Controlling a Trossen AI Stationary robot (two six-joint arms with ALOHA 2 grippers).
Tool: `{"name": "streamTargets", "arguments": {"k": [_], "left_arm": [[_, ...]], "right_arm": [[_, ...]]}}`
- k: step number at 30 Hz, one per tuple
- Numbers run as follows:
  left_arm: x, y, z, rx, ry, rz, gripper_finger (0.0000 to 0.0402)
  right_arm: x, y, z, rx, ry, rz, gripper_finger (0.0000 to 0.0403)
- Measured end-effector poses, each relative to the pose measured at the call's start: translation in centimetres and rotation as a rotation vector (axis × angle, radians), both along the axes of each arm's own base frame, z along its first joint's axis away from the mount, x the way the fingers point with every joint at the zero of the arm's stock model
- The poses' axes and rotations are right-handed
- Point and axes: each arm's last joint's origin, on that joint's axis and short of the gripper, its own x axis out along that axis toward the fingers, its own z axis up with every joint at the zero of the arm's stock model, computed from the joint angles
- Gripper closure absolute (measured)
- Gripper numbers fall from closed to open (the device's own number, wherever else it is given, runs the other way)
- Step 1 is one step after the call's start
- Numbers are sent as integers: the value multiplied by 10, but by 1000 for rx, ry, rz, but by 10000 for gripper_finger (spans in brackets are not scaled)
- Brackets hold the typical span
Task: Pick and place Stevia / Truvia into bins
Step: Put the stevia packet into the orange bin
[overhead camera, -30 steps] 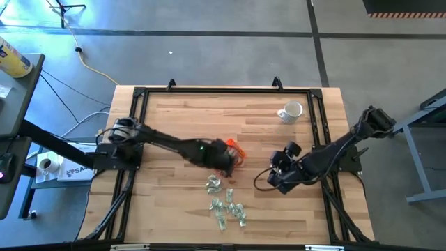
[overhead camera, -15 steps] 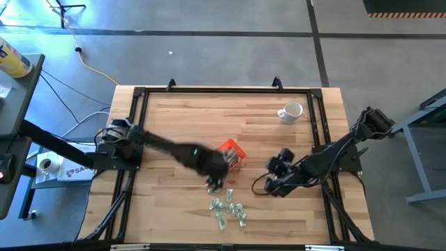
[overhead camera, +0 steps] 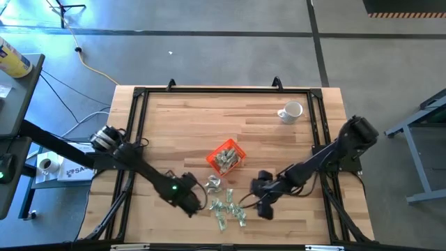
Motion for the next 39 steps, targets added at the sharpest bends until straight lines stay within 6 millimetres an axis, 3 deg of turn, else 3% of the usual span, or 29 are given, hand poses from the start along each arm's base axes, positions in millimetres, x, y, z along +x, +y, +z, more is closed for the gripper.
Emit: {"name": "streamTargets", "arguments": {"k": [6, 11, 16, 23, 28, 35, 39], "left_arm": [[-37, 15, -9, -60, -199, -1, 147], [-62, 27, -14, -72, -326, -9, 160], [-73, 37, -19, -45, -329, -59, 172], [-72, 36, -19, -46, -339, -99, 179], [-73, 36, -19, -40, -336, -117, 180], [-73, 37, -19, -37, -332, -119, 181], [-73, 37, -19, -36, -332, -119, 181]], "right_arm": [[40, 27, 7, -37, 76, -275, 89], [55, 53, 0, -57, 182, -385, 112], [67, 71, -8, -61, 198, -434, 149], [66, 69, -24, -111, 294, -491, 198], [67, 68, -23, -101, 304, -474, 204], [72, 66, -38, -87, 354, -488, 206], [76, 60, -37, -79, 356, -504, 238]]}}
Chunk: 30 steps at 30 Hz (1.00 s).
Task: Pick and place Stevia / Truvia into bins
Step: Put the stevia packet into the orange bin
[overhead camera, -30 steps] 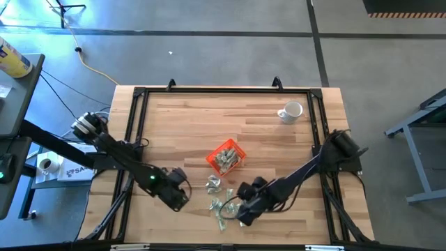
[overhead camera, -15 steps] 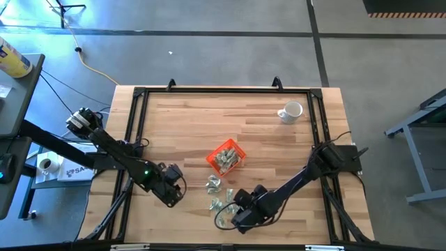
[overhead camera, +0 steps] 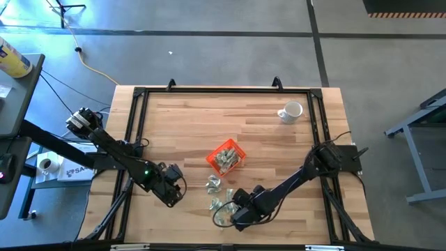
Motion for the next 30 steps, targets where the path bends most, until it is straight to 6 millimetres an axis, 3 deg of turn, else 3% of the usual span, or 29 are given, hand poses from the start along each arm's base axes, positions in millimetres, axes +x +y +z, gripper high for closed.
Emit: {"name": "streamTargets", "arguments": {"k": [4, 7, 12, 15, 18, 23, 27, 30], "left_arm": [[0, 0, 0, 0, 0, 0, 181], [0, 0, 0, 1, 0, 0, 181], [0, 0, 0, 4, -4, 2, 181], [1, 0, 0, 1, -19, 5, 181], [5, -3, 2, -22, -61, 5, 181], [13, -8, 5, -49, -160, 21, 181], [17, -11, 7, -85, -205, 35, 181], [18, -12, 8, -118, -214, 57, 181]], "right_arm": [[1, -11, 12, -40, -24, -7, 329], [-2, -21, 36, -88, -70, -29, 390], [-5, -52, 81, -176, -171, -109, 377], [3, -81, 99, -245, -221, -106, 392], [17, -115, 100, -277, -223, -95, 398], [43, -163, 101, -287, -289, -33, 371], [43, -183, 102, -270, -252, -45, 356], [36, -180, 101, -245, -186, 23, 342]]}}
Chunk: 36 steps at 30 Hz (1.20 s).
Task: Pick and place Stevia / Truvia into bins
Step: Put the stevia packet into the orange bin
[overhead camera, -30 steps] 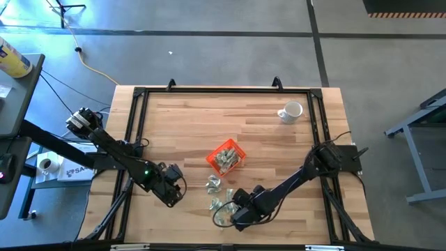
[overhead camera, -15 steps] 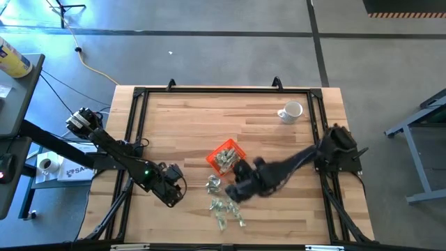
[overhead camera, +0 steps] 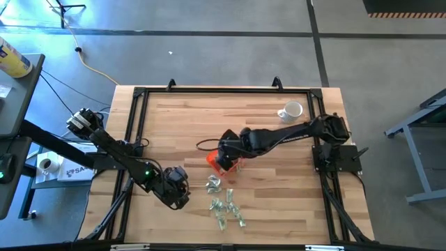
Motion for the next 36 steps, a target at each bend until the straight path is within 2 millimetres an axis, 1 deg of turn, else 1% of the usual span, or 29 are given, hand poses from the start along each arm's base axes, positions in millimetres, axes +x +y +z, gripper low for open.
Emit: {"name": "streamTargets", "arguments": {"k": [1, 5, 9, 11, 13, 15, 17, 19, 21, 24, 27, 30, 33, 35, 36], "left_arm": [[0, 0, 0, -6, 6, 11, 181], [-1, 0, -1, -22, 11, 36, 181], [0, 1, -2, -10, 6, 51, 181], [0, 1, -2, -8, 3, 53, 181], [0, 1, -2, -2, 1, 51, 181], [0, 1, -2, 1, 1, 49, 181], [0, 1, -2, 2, 3, 48, 181], [0, 1, -2, 2, 4, 48, 181], [0, 1, -2, 2, 4, 48, 181], [-1, 1, -2, -9, 13, 40, 181], [-1, 0, -2, -16, 21, 34, 181], [-1, 1, -2, -14, 25, 33, 181], [-2, 1, -3, -11, 29, 33, 181], [-2, 1, -3, -7, 33, 32, 181], [-2, 1, -3, -3, 34, 28, 181]], "right_arm": [[-3, 7, 0, -3, 27, 30, 336], [-20, 48, -1, -24, 105, 129, 305], [-40, 92, 0, -82, 106, 124, 258], [-48, 111, -4, -114, 84, 115, 228], [-52, 126, -10, -151, 64, 112, 198], [-51, 132, -19, -163, 68, 91, 171], [-48, 132, -31, -144, 82, 32, 148], [-43, 133, -46, -154, 85, -18, 134], [-38, 133, -53, -168, 49, -49, 129], [-33, 133, -55, -168, 12, -69, 131], [-37, 127, -58, -234, 49, -98, 138], [-44, 125, -53, -224, 62, -164, 144], [-53, 142, -46, -153, 19, -181, 149], [-62, 156, -47, -90, 39, -178, 150], [-65, 162, -50, -58, 59, -182, 150]]}}
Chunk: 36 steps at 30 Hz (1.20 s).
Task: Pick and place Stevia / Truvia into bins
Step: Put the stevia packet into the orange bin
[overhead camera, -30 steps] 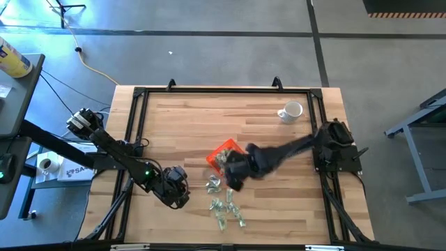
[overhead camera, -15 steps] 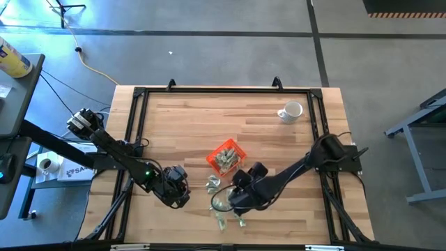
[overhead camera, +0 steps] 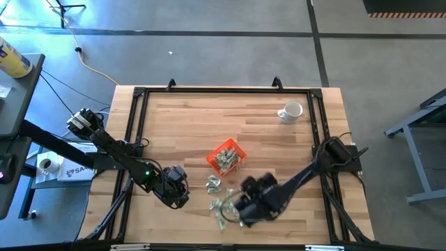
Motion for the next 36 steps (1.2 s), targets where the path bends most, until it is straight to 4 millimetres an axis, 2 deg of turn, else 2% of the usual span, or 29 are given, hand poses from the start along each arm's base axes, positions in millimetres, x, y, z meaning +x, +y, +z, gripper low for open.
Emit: {"name": "streamTargets", "arguments": {"k": [3, 6, 10, 13, 18, 20, 23, 26, 32, 36], "left_arm": [[0, 0, 0, 17, -1, -21, 181], [0, 0, 0, 31, -2, -39, 181], [0, 0, 0, 33, -2, -43, 181], [0, 0, 0, 26, 1, -47, 181], [0, -1, 0, 8, 14, -59, 181], [0, -1, 0, 3, 17, -60, 181], [0, -1, 0, 2, 19, -59, 181], [-1, -1, 0, 2, 20, -59, 181], [0, -1, 0, 0, 19, -56, 181], [-1, -1, 0, -2, 20, -53, 181]], "right_arm": [[-10, 13, -13, 92, 4, -33, 151], [-12, 15, -24, 139, -20, -51, 151], [-7, -11, -35, 98, -35, -87, 151], [-12, -37, -29, 62, -56, -109, 151], [-45, -71, -24, 98, -158, -97, 151], [-56, -78, -23, 143, -238, -54, 151], [-62, -81, -27, 188, -316, 39, 151], [-57, -85, -33, 174, -317, 90, 150], [-41, -93, -38, 6, -291, 136, 150], [-36, -96, -44, 7, -261, 165, 150]]}}
